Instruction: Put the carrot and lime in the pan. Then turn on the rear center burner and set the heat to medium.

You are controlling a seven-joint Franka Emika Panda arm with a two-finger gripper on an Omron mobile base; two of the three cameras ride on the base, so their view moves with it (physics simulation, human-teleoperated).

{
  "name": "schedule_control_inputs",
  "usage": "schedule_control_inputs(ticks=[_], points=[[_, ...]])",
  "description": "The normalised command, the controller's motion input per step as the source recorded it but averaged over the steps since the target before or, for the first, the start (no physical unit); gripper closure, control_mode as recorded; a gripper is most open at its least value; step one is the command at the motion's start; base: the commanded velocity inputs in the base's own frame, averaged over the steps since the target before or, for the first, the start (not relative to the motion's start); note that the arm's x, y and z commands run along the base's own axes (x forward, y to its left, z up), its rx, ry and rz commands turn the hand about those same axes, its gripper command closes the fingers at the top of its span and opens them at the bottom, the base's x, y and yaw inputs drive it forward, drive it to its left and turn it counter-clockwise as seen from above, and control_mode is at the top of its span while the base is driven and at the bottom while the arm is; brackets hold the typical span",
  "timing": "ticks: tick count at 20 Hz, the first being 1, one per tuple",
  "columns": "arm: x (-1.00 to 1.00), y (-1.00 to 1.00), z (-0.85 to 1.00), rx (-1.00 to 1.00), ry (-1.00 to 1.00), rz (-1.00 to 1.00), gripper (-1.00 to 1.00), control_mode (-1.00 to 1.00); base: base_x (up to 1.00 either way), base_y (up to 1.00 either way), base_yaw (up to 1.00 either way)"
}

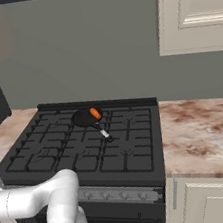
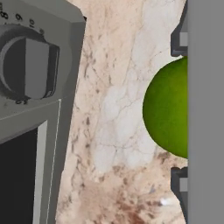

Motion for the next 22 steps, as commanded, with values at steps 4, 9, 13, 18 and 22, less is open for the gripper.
schedule_control_inputs(ticks=[4,9,13,18,22], points=[[0.00,0.00,-0.21,0.00,0.06,0.00,-1.00,-1.00,0.00,0.00,0.00],[0.00,0.00,-0.16,0.00,0.01,0.00,-1.00,-1.00,0.00,0.00,0.00],[0.00,0.00,0.00,0.00,0.00,0.00,-1.00,-1.00,0.00,0.00,0.00],[0.00,0.00,0.00,0.00,0.00,0.00,1.00,-1.00,0.00,0.00,0.00],[0.00,0.00,0.00,0.00,0.00,0.00,1.00,-1.00,0.00,0.00,0.00]])
